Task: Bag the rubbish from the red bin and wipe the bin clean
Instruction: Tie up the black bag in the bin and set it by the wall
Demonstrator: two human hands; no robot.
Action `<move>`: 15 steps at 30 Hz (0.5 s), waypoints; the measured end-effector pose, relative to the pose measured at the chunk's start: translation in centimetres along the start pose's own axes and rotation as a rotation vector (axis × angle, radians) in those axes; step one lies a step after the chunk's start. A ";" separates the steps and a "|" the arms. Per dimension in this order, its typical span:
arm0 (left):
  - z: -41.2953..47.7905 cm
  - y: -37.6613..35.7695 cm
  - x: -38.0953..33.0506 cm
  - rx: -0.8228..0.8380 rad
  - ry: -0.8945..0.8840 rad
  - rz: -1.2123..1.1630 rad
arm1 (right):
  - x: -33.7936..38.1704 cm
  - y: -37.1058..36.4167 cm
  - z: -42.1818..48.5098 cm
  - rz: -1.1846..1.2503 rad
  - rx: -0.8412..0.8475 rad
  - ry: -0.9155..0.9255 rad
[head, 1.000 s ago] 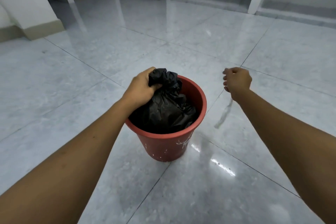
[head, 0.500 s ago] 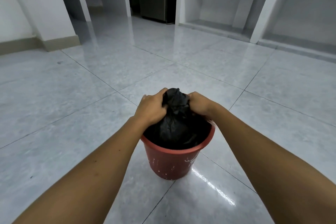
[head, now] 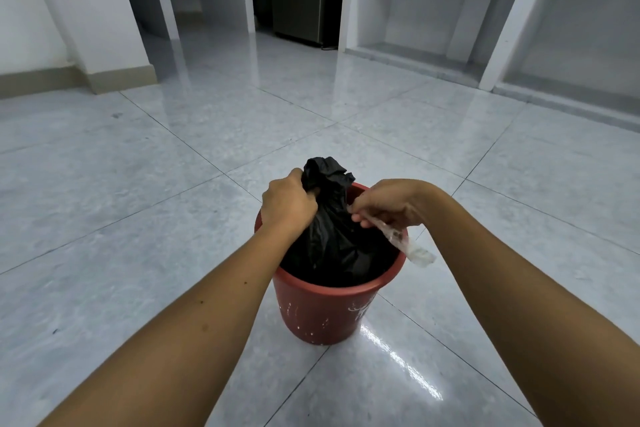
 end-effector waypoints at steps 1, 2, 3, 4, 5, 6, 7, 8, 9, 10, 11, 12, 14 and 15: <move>-0.1 0.0 0.5 -0.008 0.055 -0.026 | 0.0 -0.7 -0.1 0.021 0.053 0.004; -0.3 -0.2 1.1 -0.006 0.117 -0.059 | 0.2 -1.5 -0.1 0.068 0.107 0.019; -0.5 -0.5 1.6 0.008 0.180 -0.114 | 0.4 -2.2 -0.1 0.127 0.151 0.040; -0.7 -1.0 2.1 0.029 0.241 -0.222 | 0.7 -2.8 0.0 0.173 0.179 0.063; -0.9 -2.0 2.3 0.066 0.303 -0.403 | 0.8 -3.1 0.1 0.198 0.181 0.081; -1.3 -3.1 2.1 0.127 0.370 -0.632 | 1.0 -3.2 0.2 0.218 0.166 0.093; -1.8 -4.2 1.7 0.202 0.435 -0.840 | 1.0 -3.1 0.4 0.242 0.145 0.096; -2.2 -4.9 1.1 0.285 0.471 -0.968 | 0.9 -2.9 0.6 0.270 0.128 0.086; -2.5 -5.1 0.8 0.352 0.492 -1.025 | 0.8 -2.6 0.8 0.306 0.124 0.069; -2.8 -5.3 0.6 0.399 0.507 -1.051 | 0.6 -2.5 0.9 0.344 0.131 0.052; -3.1 -5.3 0.6 0.431 0.525 -1.051 | 0.6 -2.4 0.9 0.378 0.142 0.041; -3.3 -5.3 0.7 0.456 0.545 -1.030 | 0.6 -2.3 0.8 0.407 0.149 0.038; -4.0 -5.4 0.6 0.524 0.559 -0.923 | 0.8 -2.2 0.7 0.444 0.158 0.046; -4.2 -5.2 0.4 0.551 0.537 -0.846 | 0.9 -2.2 0.6 0.453 0.164 0.051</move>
Point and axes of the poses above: each hand's wrist, its own z-axis towards the middle knuckle, its own y-axis out of the back of the hand, x = y × z, the point moved 10 cm from there along z, towards the middle knuckle, and after that the axes turned 12 degrees about -y, right-handed, at the moved point
